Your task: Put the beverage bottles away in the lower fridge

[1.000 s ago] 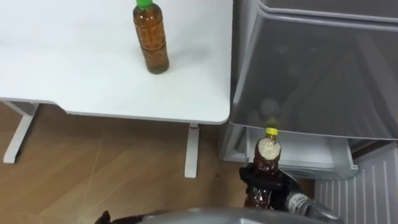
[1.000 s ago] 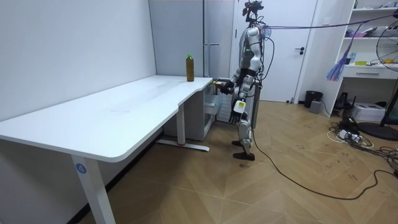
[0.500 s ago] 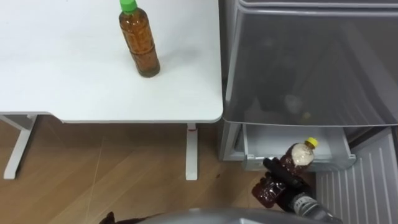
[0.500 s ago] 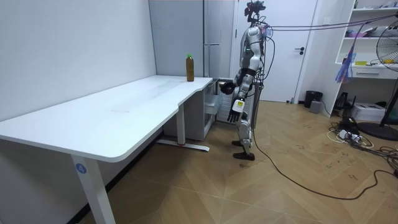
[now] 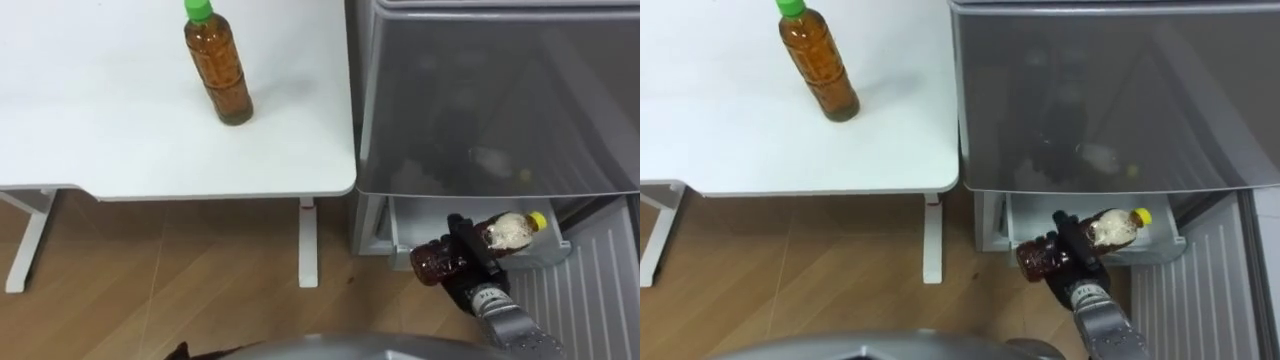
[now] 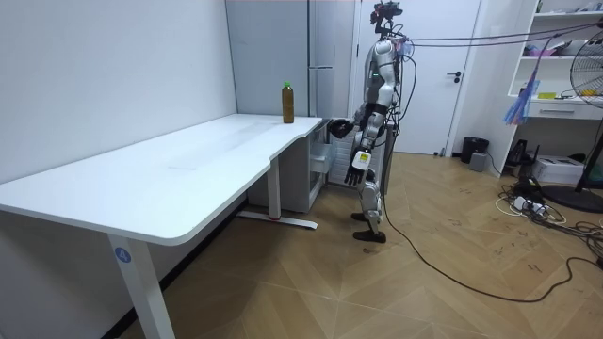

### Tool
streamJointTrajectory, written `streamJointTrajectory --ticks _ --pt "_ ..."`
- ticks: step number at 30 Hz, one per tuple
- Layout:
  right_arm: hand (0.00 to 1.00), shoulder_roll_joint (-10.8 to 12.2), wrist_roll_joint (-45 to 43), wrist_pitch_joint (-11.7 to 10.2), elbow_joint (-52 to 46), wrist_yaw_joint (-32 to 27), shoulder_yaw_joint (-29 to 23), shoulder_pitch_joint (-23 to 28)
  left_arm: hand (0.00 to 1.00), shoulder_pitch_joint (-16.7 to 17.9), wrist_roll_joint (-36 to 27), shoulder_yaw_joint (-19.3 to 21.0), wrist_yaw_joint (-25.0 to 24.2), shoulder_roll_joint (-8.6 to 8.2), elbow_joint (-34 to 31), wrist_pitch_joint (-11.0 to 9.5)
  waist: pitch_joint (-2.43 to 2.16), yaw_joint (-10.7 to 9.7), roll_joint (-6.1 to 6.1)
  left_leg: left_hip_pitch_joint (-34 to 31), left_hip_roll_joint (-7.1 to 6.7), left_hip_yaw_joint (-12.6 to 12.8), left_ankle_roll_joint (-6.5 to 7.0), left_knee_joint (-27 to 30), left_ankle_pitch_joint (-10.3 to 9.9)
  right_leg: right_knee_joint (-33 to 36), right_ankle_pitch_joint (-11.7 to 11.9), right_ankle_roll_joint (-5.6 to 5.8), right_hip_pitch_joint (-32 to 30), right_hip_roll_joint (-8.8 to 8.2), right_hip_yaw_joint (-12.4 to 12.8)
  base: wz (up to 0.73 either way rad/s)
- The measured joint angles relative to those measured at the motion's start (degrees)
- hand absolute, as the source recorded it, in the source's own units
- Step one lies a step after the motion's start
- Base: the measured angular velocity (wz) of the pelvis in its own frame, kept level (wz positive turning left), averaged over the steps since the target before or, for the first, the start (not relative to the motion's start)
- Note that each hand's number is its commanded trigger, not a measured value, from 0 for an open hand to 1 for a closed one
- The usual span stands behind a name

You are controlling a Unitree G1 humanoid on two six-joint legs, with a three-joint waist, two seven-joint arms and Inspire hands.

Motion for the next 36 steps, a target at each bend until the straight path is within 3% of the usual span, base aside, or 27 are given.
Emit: streamJointTrajectory --ticks 9,16,22,23,25,30,33,35,36 --pt "1.00 -0.39 2.03 -1.27 -0.20 -1.06 -1.61 -1.37 0.00 -0.37 -1.08 -0.54 -0.25 -0.44 1.55 0.02 0.09 0.01 0.97 -2.44 -0.18 -0.29 0.04 0.70 -0.02 0.32 -0.04 0.06 -1.78 -0.33 -0.69 0.04" --pt "1.00 -0.77 4.40 -2.00 1.47 -1.48 -2.51 -5.65 0.00 -0.82 -1.11 -1.14 -1.67 0.07 1.86 0.07 0.24 -0.02 2.05 -7.12 -0.15 -0.40 0.04 2.31 0.12 1.32 0.10 -0.17 -6.13 -0.47 -0.92 0.01" --pt "1.00 -0.94 5.55 -1.83 10.03 -2.08 -6.29 -13.64 0.00 -3.38 -1.23 -1.76 -4.35 1.13 3.92 0.72 0.32 0.18 2.31 -11.65 -0.46 -0.36 0.45 3.30 0.89 3.69 0.09 -0.16 -11.51 -1.47 -1.45 0.02" --pt "1.00 -1.00 5.56 -1.79 11.38 -2.09 -6.63 -15.21 0.00 -3.83 -1.23 -1.97 -4.67 1.47 4.03 0.84 0.54 0.25 2.02 -12.38 -0.53 -0.36 0.49 3.24 1.21 4.20 0.09 -0.16 -12.49 -1.72 -1.44 0.00" --pt "1.00 -1.00 5.62 -1.57 14.01 -2.05 -7.29 -17.57 0.00 -4.75 -1.18 -2.32 -4.85 2.08 4.77 0.85 0.81 0.70 1.59 -13.71 -0.60 -0.18 0.54 3.60 1.31 5.00 0.12 -0.18 -14.11 -1.86 -1.30 -0.02" --pt "1.00 -1.35 5.91 -1.29 18.07 -2.09 -10.73 -23.88 0.00 -9.31 -0.39 -2.80 -5.27 2.27 6.68 2.08 0.91 2.78 1.71 -21.18 -0.62 -0.49 0.68 6.82 1.60 6.27 1.38 -0.49 -20.60 -2.13 -1.58 0.01" --pt "1.00 -2.36 5.68 -0.33 22.18 -2.04 -10.82 -27.72 0.00 -9.67 0.16 -2.86 -5.92 2.39 6.71 2.50 1.00 3.25 1.81 -22.96 -0.60 -0.08 0.66 7.33 1.92 6.85 1.62 -0.63 -22.36 -2.24 -1.61 0.01" --pt "1.00 -3.69 5.79 0.60 24.63 -1.91 -10.82 -31.00 0.00 -9.87 0.18 -3.99 -5.92 2.70 6.81 2.63 1.28 3.45 1.83 -25.06 -0.66 0.08 0.61 7.60 2.48 7.48 1.84 -0.84 -24.40 -2.53 -2.06 0.11" --pt "1.00 -4.16 6.00 0.65 24.67 -1.51 -10.85 -32.02 0.00 -10.05 0.14 -4.31 -5.89 2.83 6.83 2.58 1.66 3.74 1.50 -26.10 -0.76 0.23 0.55 7.66 2.83 8.24 1.86 -0.87 -25.78 -2.74 -2.12 0.09"
